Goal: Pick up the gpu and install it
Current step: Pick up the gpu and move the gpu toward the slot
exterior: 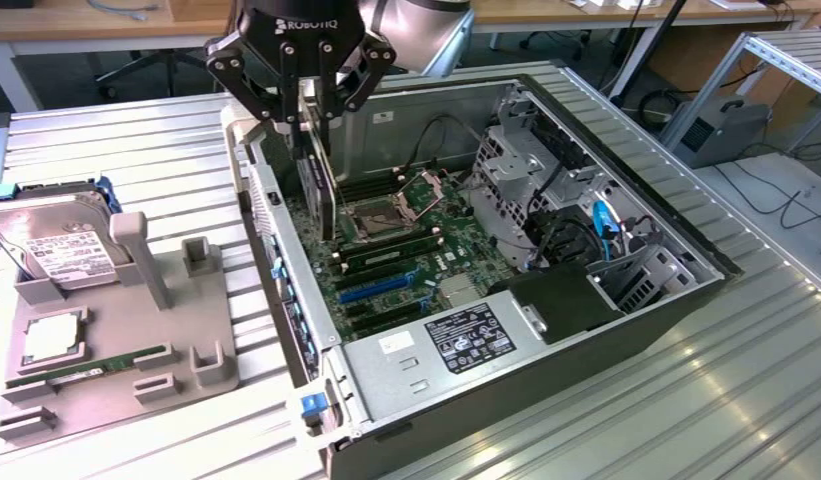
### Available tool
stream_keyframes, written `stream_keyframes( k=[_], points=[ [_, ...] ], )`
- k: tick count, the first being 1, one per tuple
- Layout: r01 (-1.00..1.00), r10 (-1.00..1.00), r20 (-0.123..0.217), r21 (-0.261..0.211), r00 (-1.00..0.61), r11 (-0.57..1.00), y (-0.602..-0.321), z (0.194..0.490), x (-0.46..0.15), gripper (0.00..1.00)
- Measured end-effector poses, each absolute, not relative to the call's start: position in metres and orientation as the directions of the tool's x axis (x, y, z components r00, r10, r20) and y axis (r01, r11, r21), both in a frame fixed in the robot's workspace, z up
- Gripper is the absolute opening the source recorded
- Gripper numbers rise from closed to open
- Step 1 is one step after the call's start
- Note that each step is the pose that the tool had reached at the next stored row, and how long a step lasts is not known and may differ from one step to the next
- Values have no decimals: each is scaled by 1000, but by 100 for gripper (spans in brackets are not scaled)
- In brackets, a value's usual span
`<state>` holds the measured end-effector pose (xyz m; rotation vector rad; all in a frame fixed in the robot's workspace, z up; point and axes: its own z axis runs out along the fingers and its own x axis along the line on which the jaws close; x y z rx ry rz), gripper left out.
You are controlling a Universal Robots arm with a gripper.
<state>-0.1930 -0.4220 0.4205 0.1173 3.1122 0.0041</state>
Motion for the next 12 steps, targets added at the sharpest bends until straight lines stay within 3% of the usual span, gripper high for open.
stream_keyframes(
  k=[12],
  points=[
    [75,75,-27,3,-997,997,-422,410,-181,27]
  ],
)
